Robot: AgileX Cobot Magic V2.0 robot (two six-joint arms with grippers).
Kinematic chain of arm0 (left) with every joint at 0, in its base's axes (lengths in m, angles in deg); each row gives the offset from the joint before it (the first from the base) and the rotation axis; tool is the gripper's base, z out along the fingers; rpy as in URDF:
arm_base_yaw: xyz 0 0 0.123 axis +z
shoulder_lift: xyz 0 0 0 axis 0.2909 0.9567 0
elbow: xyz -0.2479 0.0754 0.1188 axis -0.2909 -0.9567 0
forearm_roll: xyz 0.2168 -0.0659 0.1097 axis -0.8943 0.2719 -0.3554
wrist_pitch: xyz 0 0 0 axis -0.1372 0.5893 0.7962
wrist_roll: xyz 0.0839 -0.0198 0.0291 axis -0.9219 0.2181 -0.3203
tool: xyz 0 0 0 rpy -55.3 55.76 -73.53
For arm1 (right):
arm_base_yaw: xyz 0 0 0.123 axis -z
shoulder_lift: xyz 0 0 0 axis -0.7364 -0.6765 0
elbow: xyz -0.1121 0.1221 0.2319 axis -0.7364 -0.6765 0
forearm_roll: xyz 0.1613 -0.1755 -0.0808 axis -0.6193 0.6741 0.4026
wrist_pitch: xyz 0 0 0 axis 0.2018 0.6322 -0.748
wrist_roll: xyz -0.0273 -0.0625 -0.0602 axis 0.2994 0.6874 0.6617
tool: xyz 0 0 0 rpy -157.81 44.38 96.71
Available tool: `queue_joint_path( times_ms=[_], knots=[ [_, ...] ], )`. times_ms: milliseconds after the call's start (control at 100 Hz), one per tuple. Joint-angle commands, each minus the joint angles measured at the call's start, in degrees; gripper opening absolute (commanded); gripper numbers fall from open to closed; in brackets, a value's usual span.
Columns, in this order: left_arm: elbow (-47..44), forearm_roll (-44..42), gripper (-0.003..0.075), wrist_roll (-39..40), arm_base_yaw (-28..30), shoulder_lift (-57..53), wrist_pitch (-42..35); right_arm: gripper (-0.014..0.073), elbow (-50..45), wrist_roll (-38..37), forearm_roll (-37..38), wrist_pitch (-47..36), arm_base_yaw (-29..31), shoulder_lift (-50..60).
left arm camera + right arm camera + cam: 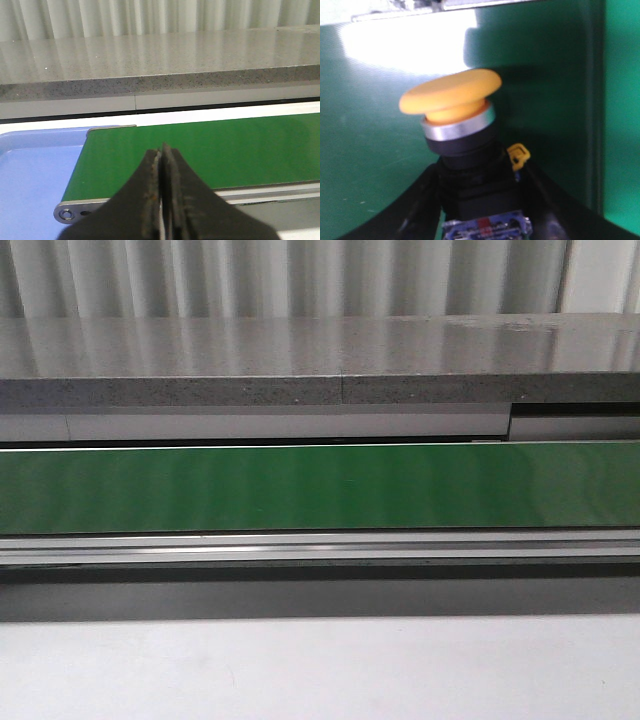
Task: Move button from right to left
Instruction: 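Carry the button with the right gripper and set it on the belt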
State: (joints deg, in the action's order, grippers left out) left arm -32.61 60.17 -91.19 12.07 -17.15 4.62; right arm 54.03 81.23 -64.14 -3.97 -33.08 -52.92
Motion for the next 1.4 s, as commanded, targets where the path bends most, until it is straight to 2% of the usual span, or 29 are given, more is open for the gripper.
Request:
queue_joint_path(
  times_ms=[0,110,180,450,550,620,690,810,900,1070,1390],
  knots=[
    [-1.4,0.2,-0.002,0.7,0.2,-1.9,-4.4,0.0265,1.2,0.6,0.0,0.1,0.0,1.7],
    [-1.4,0.2,-0.002,0.7,0.2,-1.9,-4.4,0.046,1.2,0.6,0.0,-0.4,0.0,1.9],
    [-1.4,0.2,-0.002,0.7,0.2,-1.9,-4.4,0.0538,1.2,0.9,0.0,-1.3,0.0,2.8],
    [-1.4,0.2,-0.002,0.7,0.2,-1.9,-4.4,0.0545,1.2,3.3,-0.4,-2.2,-3.0,11.3],
    [-1.4,0.2,-0.002,0.7,0.2,-1.9,-4.4,0.0485,1.1,3.3,-0.4,-2.4,-5.4,14.6],
    [-1.4,0.2,-0.002,0.7,0.2,-1.9,-4.4,0.0405,1.1,3.3,-0.4,-2.8,-7.3,16.8],
    [-1.4,0.2,-0.002,0.7,0.2,-1.9,-4.4,0.0295,1.1,3.3,-0.4,-2.9,-9.1,18.7],
    [-1.4,0.2,-0.002,0.7,0.2,-1.9,-4.4,0.0061,1.1,3.3,-0.4,-2.3,-11.5,21.3],
    [-1.4,0.2,-0.002,0.7,0.2,-1.9,-4.4,-0.0071,0.6,3.3,-0.3,-2.4,-13.1,22.8],
    [-1.4,0.2,-0.002,0.7,0.2,-1.9,-4.4,-0.0063,-4.1,3.3,-0.3,-4.2,-15.7,27.7],
    [-1.4,0.2,-0.002,0.7,0.2,-1.9,-4.4,-0.0065,-20.6,3.3,-0.3,-12.9,-16.9,43.8]
  ],
)
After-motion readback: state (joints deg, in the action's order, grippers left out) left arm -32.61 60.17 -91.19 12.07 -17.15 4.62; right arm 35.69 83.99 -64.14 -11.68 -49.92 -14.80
